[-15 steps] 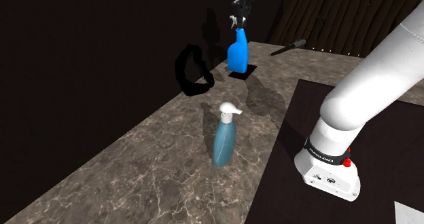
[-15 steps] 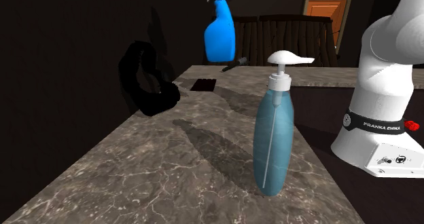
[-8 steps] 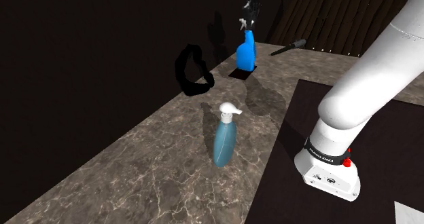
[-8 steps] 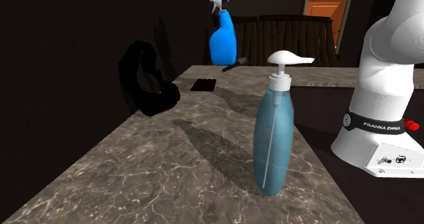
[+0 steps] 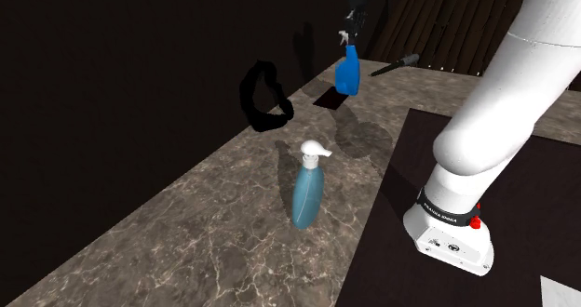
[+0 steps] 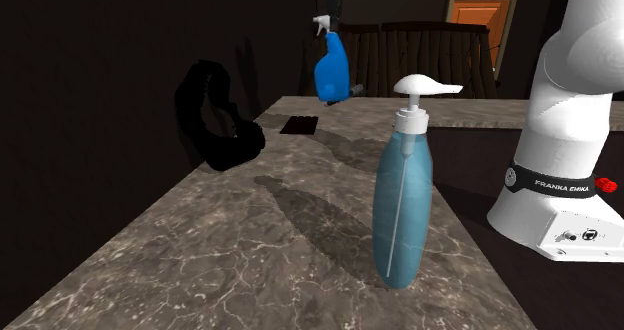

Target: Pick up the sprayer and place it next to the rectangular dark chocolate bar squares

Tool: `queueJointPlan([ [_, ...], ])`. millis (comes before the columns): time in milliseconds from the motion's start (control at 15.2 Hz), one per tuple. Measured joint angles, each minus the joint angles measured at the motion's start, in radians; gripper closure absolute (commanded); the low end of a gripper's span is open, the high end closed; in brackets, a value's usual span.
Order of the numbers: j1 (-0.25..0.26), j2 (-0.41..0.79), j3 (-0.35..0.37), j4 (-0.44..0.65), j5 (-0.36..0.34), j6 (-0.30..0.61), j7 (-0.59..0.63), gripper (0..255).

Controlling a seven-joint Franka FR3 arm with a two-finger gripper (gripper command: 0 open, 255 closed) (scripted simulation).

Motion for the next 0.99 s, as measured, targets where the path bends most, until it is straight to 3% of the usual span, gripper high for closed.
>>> queueJointPlan([
  [462, -0.076, 0.176, -0.067, 0.14, 0.052, 0.028, -0.15, 255],
  [990, -0.212, 0.456, -0.106, 0.445, 0.15, -0.014, -0.311, 255],
])
